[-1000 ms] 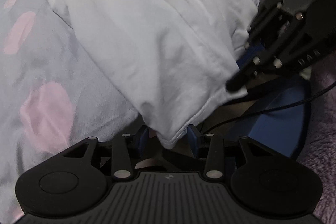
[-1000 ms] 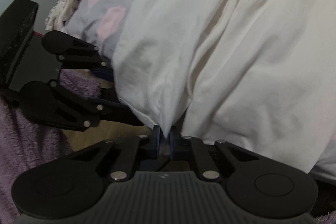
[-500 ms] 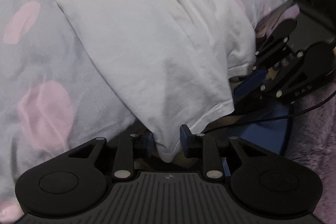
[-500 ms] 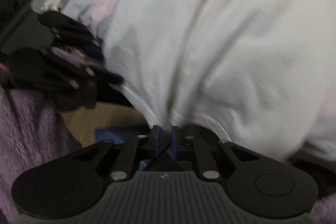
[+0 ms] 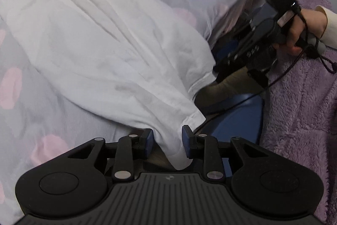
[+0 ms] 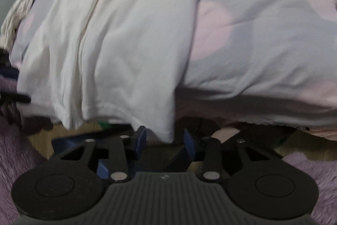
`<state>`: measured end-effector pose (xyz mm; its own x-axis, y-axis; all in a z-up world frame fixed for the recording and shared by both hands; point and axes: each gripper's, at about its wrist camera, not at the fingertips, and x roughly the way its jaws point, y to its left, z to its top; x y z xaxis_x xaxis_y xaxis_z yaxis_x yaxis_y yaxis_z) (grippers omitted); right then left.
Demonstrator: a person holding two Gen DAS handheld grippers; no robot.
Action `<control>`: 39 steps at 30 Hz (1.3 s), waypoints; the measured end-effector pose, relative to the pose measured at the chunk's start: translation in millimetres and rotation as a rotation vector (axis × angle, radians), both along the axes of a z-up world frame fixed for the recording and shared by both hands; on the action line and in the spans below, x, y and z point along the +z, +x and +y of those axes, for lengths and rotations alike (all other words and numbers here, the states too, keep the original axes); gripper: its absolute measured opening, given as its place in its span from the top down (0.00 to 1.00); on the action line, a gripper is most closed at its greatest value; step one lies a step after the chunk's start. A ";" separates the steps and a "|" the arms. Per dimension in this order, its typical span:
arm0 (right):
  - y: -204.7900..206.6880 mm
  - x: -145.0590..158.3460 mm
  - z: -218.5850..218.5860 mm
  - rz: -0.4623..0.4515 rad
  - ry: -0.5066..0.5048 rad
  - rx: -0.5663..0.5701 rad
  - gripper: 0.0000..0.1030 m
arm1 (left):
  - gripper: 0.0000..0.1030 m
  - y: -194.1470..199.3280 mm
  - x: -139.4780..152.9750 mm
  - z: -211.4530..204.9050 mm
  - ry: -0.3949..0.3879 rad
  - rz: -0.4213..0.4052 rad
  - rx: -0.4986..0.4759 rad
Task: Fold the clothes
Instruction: 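Grasp the shirt hem with both tools and lift it, then carry the held hem over the shirt toward the collar with both tools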
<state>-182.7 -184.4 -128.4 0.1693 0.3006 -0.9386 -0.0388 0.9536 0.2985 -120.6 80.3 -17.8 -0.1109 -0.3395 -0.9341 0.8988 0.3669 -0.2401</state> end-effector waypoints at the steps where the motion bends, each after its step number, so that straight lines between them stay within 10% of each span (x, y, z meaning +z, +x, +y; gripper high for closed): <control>1: 1.5 0.7 -0.5 -0.014 -0.003 0.006 0.44 | 0.73 1.5 -4.8 -1.7 0.033 0.021 -0.005; 7: 23.0 -14.9 11.7 -0.057 -0.011 0.081 0.45 | 0.61 8.4 -22.7 -3.6 0.067 0.018 0.098; 10: 26.9 -16.7 9.3 -0.026 0.053 0.077 0.87 | 0.60 12.2 -31.5 0.8 0.075 0.001 0.150; 17: 14.3 4.2 -5.3 0.017 0.026 0.061 0.96 | 0.59 17.2 -52.0 -2.5 0.109 0.025 0.148; 26: 15.5 -3.6 -11.4 0.068 0.021 0.058 0.88 | 0.56 26.2 -67.2 4.6 0.110 0.079 0.189; 29: 14.8 -2.6 -12.2 0.070 0.015 0.051 0.52 | 0.53 25.5 -72.9 9.2 0.104 0.087 0.198; 39: 43.8 -14.4 -12.7 0.056 0.081 0.074 0.46 | 0.53 39.6 -102.8 18.6 0.034 0.180 0.327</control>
<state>-138.8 -197.1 -142.8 0.0920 0.3859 -0.9180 -0.0889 0.9214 0.3784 -81.0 98.8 -120.6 -0.1650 -0.3528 -0.9210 0.6775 0.6381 -0.3658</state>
